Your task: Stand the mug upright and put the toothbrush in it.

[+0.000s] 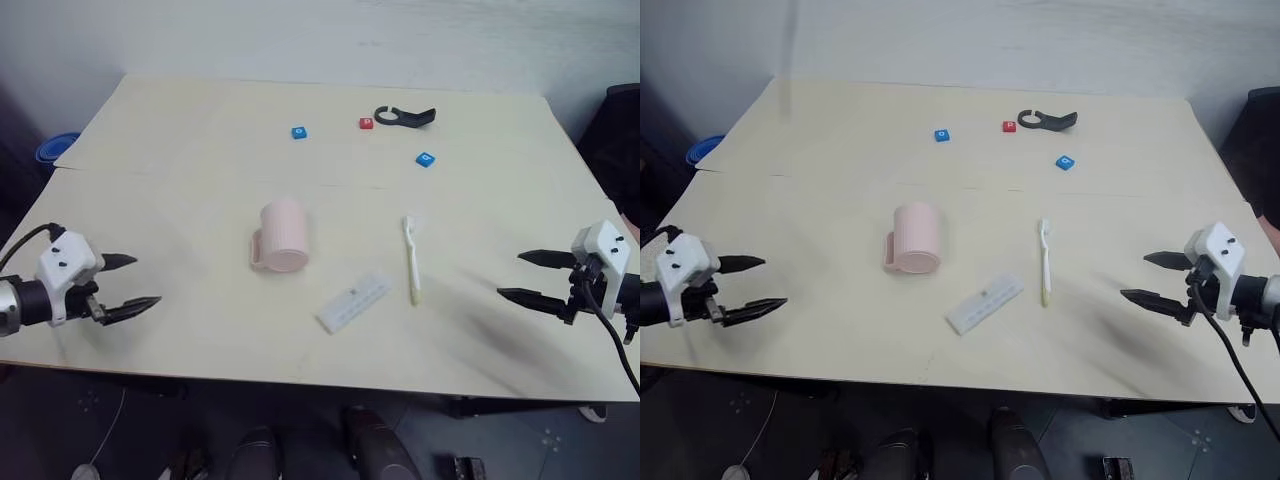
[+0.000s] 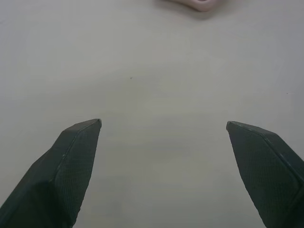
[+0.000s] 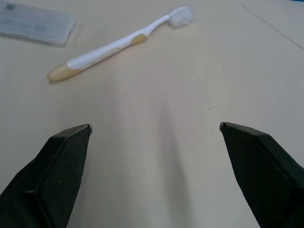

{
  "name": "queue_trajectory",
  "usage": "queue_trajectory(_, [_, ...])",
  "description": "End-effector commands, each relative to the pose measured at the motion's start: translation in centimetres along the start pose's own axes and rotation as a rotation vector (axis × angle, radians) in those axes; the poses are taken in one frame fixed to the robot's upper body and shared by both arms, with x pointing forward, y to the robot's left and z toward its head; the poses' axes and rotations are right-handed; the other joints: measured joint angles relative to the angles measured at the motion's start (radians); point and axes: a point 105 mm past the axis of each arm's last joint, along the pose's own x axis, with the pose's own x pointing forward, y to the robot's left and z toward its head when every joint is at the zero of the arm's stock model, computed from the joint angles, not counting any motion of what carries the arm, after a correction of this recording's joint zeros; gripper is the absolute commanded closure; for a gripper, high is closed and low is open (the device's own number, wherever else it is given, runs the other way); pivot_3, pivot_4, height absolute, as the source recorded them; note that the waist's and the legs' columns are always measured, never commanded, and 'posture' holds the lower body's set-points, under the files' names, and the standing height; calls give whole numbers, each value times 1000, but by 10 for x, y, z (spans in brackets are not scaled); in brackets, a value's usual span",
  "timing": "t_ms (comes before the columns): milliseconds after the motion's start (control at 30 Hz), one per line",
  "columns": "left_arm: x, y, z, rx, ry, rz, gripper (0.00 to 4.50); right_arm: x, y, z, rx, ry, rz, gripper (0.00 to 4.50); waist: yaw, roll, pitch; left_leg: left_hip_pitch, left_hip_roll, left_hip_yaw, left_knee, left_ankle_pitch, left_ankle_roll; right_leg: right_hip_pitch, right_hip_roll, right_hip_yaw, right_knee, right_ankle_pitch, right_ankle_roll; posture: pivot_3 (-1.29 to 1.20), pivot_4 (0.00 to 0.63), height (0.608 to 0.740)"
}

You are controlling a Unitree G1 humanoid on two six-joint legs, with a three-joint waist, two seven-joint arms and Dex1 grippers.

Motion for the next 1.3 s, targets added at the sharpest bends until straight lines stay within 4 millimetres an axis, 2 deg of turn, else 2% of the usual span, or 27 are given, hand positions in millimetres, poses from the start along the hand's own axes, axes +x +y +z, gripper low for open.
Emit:
queue_trajectory(33, [2,2,7,-8,-21,13,14,-7,-2,11,-48,-23,-27,0,0,0,0,0,0,0,0,0,0,0,0,0,0,0,0,0,150,740])
queue_trajectory(200, [5,5,9,-31,-43,34,14,-4,-1,9,-62,-14,-50,0,-1,0,0,1,0,0,0,0,0,0,1,0,1,0,0,0,150,740])
queue_trajectory(367, [6,2,5,-159,-40,26,14,0,-2,3,-46,0,-81,0,-1,0,0,1,0,0,0,0,0,0,0,0,1,0,0,0,150,740])
queue_trajectory(467, [9,-4,7,-135,-49,4,14,-2,2,10,0,-47,-47,0,0,0,0,0,-1,0,0,0,0,0,0,0,1,0,0,0,150,740])
queue_trajectory(600, [13,-14,16,-124,-94,-44,14,-1,4,16,-34,-46,-42,0,0,0,0,1,0,0,0,0,0,0,0,0,1,0,0,0,150,740])
queue_trajectory(633, [15,-16,21,-127,-115,-56,14,0,5,20,-48,-55,-30,0,1,0,0,1,0,0,0,0,0,0,0,0,1,0,0,0,150,740])
queue_trajectory(667, [18,-21,34,-131,-164,-99,14,4,10,31,-79,-73,10,0,1,0,0,1,0,0,1,0,0,0,0,0,1,0,0,0,150,740])
queue_trajectory(767, [23,-47,74,-119,-268,-260,14,20,28,65,-193,-107,140,0,-3,0,0,0,0,0,2,0,0,0,0,1,3,1,1,0,150,740])
queue_trajectory(800, [26,-59,86,-61,-266,-337,14,31,42,79,-259,-117,231,0,-5,0,0,0,0,0,3,0,0,0,1,1,4,1,1,0,150,740])
queue_trajectory(867, [28,-77,99,33,-245,-444,14,48,64,96,-357,-119,374,0,-13,0,1,1,0,0,3,0,0,0,1,1,5,1,1,0,150,740])
queue_trajectory(967, [29,-93,111,146,-217,-557,14,74,87,114,-474,-121,529,0,-22,1,1,1,0,-1,2,0,0,0,3,0,5,0,0,0,150,740])
queue_trajectory(1033, [28,-100,115,208,-198,-622,14,92,97,121,-543,-114,599,0,-25,1,1,1,0,-1,2,0,-1,-1,3,0,5,0,0,0,150,740])
queue_trajectory(1133, [22,-109,112,292,-142,-713,14,121,108,121,-681,-63,679,0,-28,1,1,0,0,-1,2,0,-1,-2,3,0,5,-1,-1,0,150,740])
queue_trajectory(1300, [26,-90,114,320,-138,-615,14,165,106,107,-870,69,718,0,-27,1,1,-1,0,0,3,0,-1,-3,2,0,5,-1,-2,0,150,740])
